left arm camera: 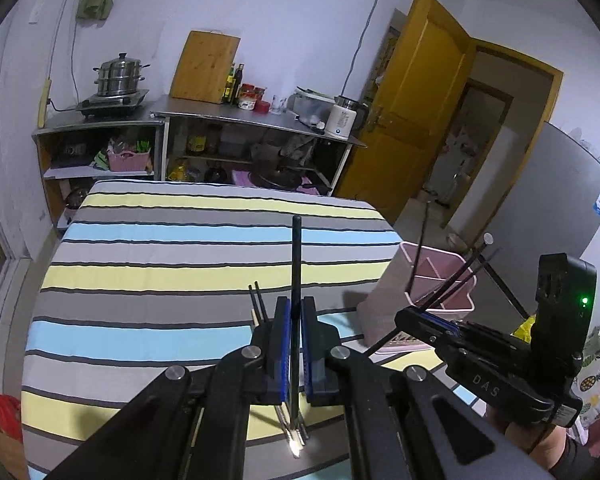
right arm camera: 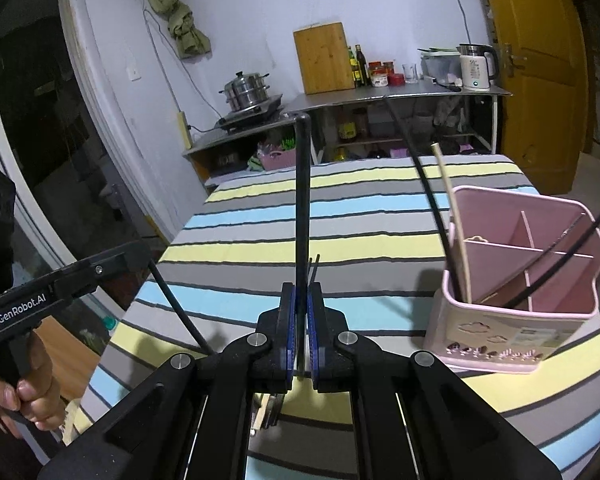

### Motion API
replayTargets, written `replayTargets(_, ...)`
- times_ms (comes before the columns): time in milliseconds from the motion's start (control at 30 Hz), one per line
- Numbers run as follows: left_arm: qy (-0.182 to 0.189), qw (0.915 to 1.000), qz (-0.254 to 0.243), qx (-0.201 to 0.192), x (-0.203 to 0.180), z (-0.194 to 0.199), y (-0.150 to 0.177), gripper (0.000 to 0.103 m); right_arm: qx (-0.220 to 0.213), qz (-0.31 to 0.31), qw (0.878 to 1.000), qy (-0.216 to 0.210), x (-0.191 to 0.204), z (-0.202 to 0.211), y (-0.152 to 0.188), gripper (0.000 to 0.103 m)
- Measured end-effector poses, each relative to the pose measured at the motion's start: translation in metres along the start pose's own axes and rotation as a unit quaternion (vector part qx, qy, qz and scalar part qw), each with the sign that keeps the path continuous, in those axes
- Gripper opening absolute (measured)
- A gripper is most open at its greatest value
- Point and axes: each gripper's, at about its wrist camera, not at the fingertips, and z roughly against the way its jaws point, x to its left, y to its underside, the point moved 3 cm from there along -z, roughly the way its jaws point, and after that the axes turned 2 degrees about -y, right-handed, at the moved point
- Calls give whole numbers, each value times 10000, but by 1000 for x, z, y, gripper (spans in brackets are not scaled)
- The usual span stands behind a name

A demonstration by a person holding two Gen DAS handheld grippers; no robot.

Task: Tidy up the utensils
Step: 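Carry both black chopsticks upright to the pink holder and lower them in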

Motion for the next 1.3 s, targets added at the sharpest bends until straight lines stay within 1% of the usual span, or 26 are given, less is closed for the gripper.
replayTargets(300,185,9997,-107,-71,-14,13,-4,4,-159,-146,9998,48,-13,19,-2,6)
replayTargets(433,300,9995,-128,-25,-22,12,-3,4,-214,-185,9996,79,-16,28,-1,6)
replayTargets(600,434,9989,-202,6,-38,9,-5,4,-307,-258,9991,150,-25,41,-2,6)
replayTargets(833,706,9970,-326,8,-72,6,-13,4,-485,-462,9973,301,-47,65,-3,6)
replayTargets(1033,958,9940,-514,-136,-104,8,-36,4,-747,-572,9944,477,-66,94,-13,6)
replayTargets(1200,1137,9906,-643,-400,-133,12,-67,4,-1074,-643,9901,629,-82,119,-31,6)
replayTargets(1300,1178,9894,-675,-513,-143,9,-84,4,-1266,-652,9872,724,-88,132,-43,6)
